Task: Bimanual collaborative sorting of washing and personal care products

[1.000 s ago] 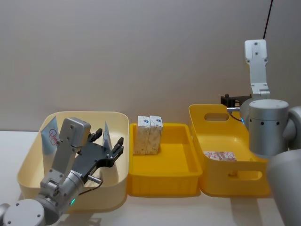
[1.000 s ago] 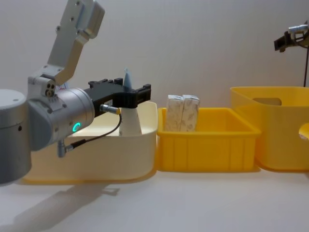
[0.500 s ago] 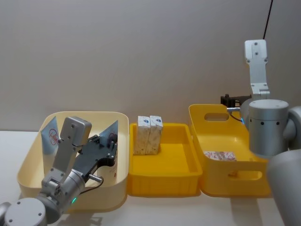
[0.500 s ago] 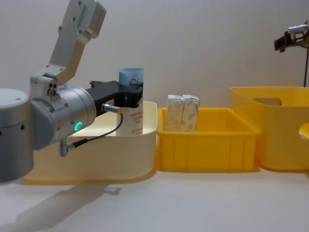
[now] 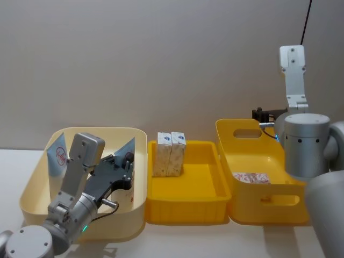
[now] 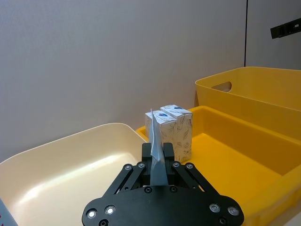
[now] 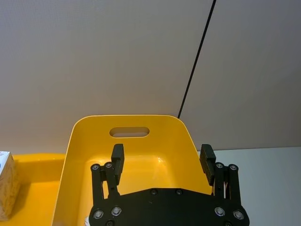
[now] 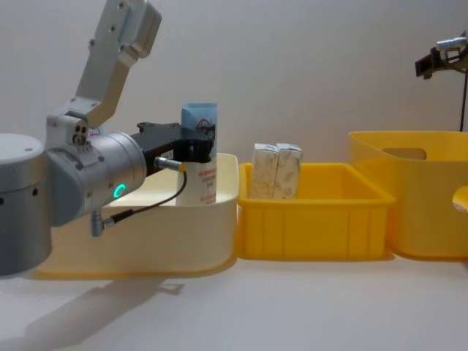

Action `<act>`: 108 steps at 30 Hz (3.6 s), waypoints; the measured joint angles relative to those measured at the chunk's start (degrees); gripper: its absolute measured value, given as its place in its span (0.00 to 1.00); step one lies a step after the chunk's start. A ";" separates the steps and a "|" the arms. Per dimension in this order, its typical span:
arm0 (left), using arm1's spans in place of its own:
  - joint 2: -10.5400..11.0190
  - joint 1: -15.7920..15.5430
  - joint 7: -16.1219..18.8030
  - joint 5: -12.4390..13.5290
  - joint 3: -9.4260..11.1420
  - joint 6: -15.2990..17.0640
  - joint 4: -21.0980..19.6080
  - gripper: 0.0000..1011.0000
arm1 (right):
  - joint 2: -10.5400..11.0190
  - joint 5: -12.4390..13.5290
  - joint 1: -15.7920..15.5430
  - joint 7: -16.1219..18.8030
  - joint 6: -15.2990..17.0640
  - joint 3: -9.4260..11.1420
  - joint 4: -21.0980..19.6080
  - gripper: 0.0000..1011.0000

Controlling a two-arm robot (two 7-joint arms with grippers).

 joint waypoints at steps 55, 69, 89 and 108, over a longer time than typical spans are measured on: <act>-1.65 -3.36 -2.63 -1.63 -2.39 -4.73 3.19 0.14 | 0.00 0.00 0.00 0.00 0.00 0.00 0.00 0.99; -2.71 -5.76 -3.34 -1.91 -4.02 -7.24 0.25 0.14 | 0.64 -0.38 0.41 1.39 -0.89 -0.89 0.30 0.99; -5.47 -9.08 -6.03 -3.55 -4.88 -8.09 -3.45 0.14 | 4.50 0.14 0.83 14.19 -4.09 -5.76 -1.70 0.99; -6.00 -8.07 -6.30 -3.23 -5.60 -6.52 -6.55 0.14 | 7.82 2.60 0.65 27.50 -5.13 -8.99 -4.21 0.99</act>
